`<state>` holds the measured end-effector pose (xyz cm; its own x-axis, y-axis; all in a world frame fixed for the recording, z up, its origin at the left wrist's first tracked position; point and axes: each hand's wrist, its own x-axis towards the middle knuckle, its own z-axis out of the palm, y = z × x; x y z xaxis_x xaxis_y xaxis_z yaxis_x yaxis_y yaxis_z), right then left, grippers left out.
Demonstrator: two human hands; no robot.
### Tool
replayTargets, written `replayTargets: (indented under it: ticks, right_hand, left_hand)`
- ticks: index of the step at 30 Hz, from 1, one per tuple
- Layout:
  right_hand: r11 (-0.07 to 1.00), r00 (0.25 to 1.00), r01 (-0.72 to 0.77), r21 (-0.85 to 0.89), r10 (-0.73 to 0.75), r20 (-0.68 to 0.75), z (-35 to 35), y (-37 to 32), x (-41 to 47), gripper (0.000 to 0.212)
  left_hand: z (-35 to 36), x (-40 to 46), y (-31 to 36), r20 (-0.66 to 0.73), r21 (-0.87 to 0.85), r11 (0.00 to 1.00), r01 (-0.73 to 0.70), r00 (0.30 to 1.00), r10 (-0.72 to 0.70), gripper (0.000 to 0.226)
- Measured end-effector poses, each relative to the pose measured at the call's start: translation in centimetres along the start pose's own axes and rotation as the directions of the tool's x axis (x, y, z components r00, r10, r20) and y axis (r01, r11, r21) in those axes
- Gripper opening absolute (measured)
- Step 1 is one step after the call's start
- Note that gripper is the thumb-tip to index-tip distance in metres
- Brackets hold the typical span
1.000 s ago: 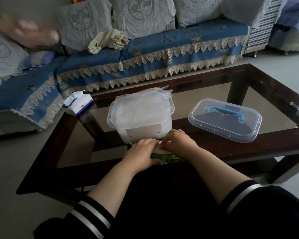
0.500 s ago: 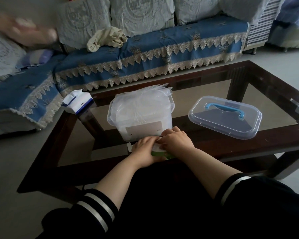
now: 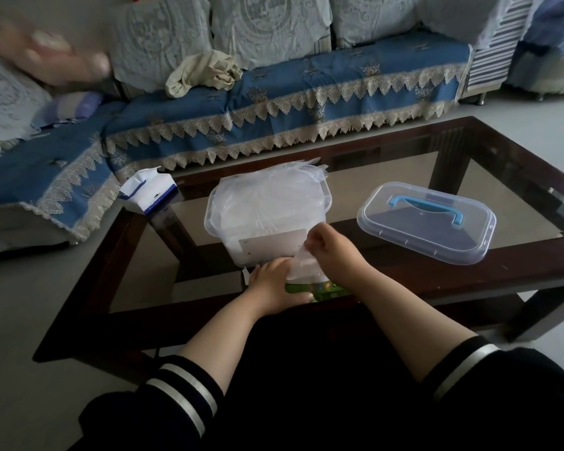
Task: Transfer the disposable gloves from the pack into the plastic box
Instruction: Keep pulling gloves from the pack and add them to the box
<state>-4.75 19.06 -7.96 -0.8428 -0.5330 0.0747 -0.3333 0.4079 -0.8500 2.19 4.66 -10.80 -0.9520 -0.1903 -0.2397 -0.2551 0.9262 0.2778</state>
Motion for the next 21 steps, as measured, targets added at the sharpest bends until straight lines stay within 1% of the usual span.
replayTargets:
  ticks: [1, 2, 3, 4, 5, 6, 7, 8, 9, 10, 11, 12, 13, 15, 17, 18, 19, 20, 21]
  right_hand:
    - [0.998, 1.000, -0.012, 0.062, 0.013, -0.019, -0.4, -0.3, -0.2, 0.008]
    - [0.995, 0.999, -0.035, 0.089, 0.035, 0.000, -0.9, -0.3, -0.4, 0.016]
    - [0.993, 0.997, -0.067, 0.094, 0.062, 0.045, -1.3, -0.3, -0.5, 0.031]
    - [0.993, 0.990, -0.109, 0.050, 0.104, 0.098, -1.5, -0.1, -0.5, 0.047]
    - [0.989, 0.979, -0.144, -0.028, 0.147, 0.140, -1.4, 0.1, -0.5, 0.057]
    - [0.980, 0.971, -0.161, -0.116, 0.178, 0.160, -1.3, 0.5, -0.4, 0.052]
    - [0.976, 0.972, -0.157, -0.150, 0.180, 0.151, -1.2, 0.6, -0.4, 0.038]
    - [0.985, 0.981, -0.138, -0.101, 0.151, 0.126, -1.2, 0.4, -0.4, 0.029]
    - [0.993, 0.991, -0.111, 0.029, 0.109, 0.078, -1.3, 0.0, -0.4, 0.025]
    - [0.975, 0.996, -0.084, 0.208, 0.083, 0.015, -1.6, -0.4, -0.5, 0.021]
    - [0.920, 0.997, -0.052, 0.389, 0.072, -0.038, -2.0, -0.8, -0.6, 0.016]
    - [0.846, 0.995, -0.027, 0.532, 0.071, -0.062, -2.5, -1.2, -0.8, 0.013]
    - [0.767, 0.996, -0.017, 0.642, 0.069, -0.056, -3.0, -1.6, -1.1, 0.013]
    - [0.602, 0.999, -0.035, 0.798, 0.037, 0.016, -3.5, -2.0, -1.4, 0.016]
    - [0.480, 0.994, -0.086, 0.873, -0.014, 0.106, -3.9, -2.2, -1.6, 0.027]
    - [0.454, 0.989, -0.113, 0.884, -0.038, 0.145, -4.1, -2.3, -1.7, 0.033]
    - [0.449, 0.983, -0.130, 0.884, -0.060, 0.175, -4.4, -2.4, -1.7, 0.038]
    - [0.457, 0.977, -0.145, 0.877, -0.074, 0.200, -4.5, -2.3, -1.7, 0.043]
    - [0.479, 0.973, -0.150, 0.865, -0.082, 0.214, -4.7, -2.2, -1.7, 0.048]
  left_hand:
    - [0.0, 0.1, 0.0, 0.004, 0.008, 1.000, 0.000, 1.000, 0.000, 0.081]
    - [0.0, 0.1, 0.0, 0.005, 0.010, 1.000, -0.005, 1.000, 0.005, 0.081]
    - [0.1, 0.3, -0.1, 0.005, 0.007, 1.000, -0.008, 1.000, 0.007, 0.082]
    - [0.1, 0.3, -0.1, 0.007, -0.002, 1.000, -0.008, 1.000, 0.008, 0.083]
    - [0.2, 0.4, -0.3, 0.008, -0.016, 1.000, -0.005, 1.000, 0.005, 0.084]
    - [0.2, 0.4, -0.3, 0.011, -0.026, 1.000, -0.005, 1.000, 0.005, 0.085]
    - [0.2, 0.4, -0.4, 0.007, -0.027, 1.000, -0.009, 1.000, 0.010, 0.085]
    - [0.1, 0.3, -0.4, 0.005, -0.018, 1.000, -0.015, 1.000, 0.015, 0.083]
    - [0.0, 0.1, -0.2, 0.003, -0.004, 1.000, -0.013, 1.000, 0.013, 0.081]
    - [0.0, -0.1, 0.0, 0.001, 0.013, 1.000, -0.007, 1.000, 0.007, 0.079]
    - [0.1, -0.1, 0.0, -0.003, 0.025, 1.000, -0.006, 1.000, 0.006, 0.078]
    - [0.1, -0.2, 0.1, -0.014, 0.030, 0.999, -0.020, 1.000, 0.021, 0.077]
    - [0.1, -0.2, -0.1, -0.028, 0.027, 0.999, -0.040, 0.999, 0.041, 0.076]
    - [0.0, -0.3, -0.4, -0.067, 0.002, 0.995, -0.098, 0.993, 0.097, 0.077]
    - [-0.5, -0.5, -0.5, -0.118, -0.083, 0.985, -0.149, 0.983, 0.138, 0.073]
    - [-0.8, -0.7, -0.4, -0.155, -0.170, 0.972, -0.160, 0.979, 0.134, 0.063]
    - [-1.3, -1.0, -0.1, -0.188, -0.294, 0.942, -0.162, 0.976, 0.109, 0.049]
    - [-1.7, -1.2, 0.0, -0.218, -0.458, 0.874, -0.164, 0.974, 0.068, 0.033]
    - [-2.2, -1.6, 0.2, -0.244, -0.638, 0.752, -0.164, 0.970, 0.005, 0.019]
